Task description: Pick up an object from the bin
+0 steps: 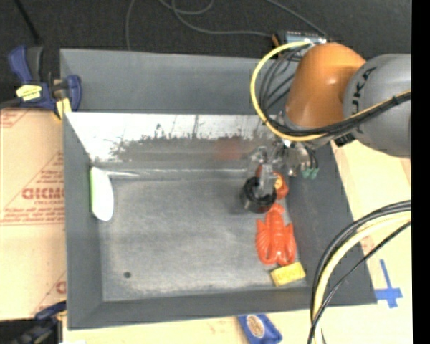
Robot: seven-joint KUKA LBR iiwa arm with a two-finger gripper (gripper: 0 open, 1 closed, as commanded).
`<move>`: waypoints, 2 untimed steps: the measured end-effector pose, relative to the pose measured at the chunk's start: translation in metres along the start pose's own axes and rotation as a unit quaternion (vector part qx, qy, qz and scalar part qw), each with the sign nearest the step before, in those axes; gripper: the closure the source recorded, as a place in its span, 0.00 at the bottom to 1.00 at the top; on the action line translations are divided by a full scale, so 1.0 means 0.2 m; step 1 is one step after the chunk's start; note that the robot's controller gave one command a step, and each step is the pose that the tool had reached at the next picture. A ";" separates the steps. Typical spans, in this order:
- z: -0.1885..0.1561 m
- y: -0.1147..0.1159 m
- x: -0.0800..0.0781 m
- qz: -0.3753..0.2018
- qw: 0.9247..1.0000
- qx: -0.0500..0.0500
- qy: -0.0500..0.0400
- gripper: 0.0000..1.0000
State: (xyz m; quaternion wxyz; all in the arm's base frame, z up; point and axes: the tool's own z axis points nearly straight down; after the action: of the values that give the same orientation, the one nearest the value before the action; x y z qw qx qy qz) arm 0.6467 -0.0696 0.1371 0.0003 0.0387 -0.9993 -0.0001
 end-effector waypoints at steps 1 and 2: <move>-0.08 0.11 -0.03 -0.020 1.000 0.003 -0.012 1.00; -0.11 -0.04 0.10 -0.029 1.000 -0.002 0.004 1.00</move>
Offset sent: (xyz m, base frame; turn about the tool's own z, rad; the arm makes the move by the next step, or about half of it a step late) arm -0.0281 -0.0508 0.0628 -0.0545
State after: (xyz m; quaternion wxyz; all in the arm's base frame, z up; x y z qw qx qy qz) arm 0.6283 -0.0800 0.1590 0.0040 0.0678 -0.9977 -0.0021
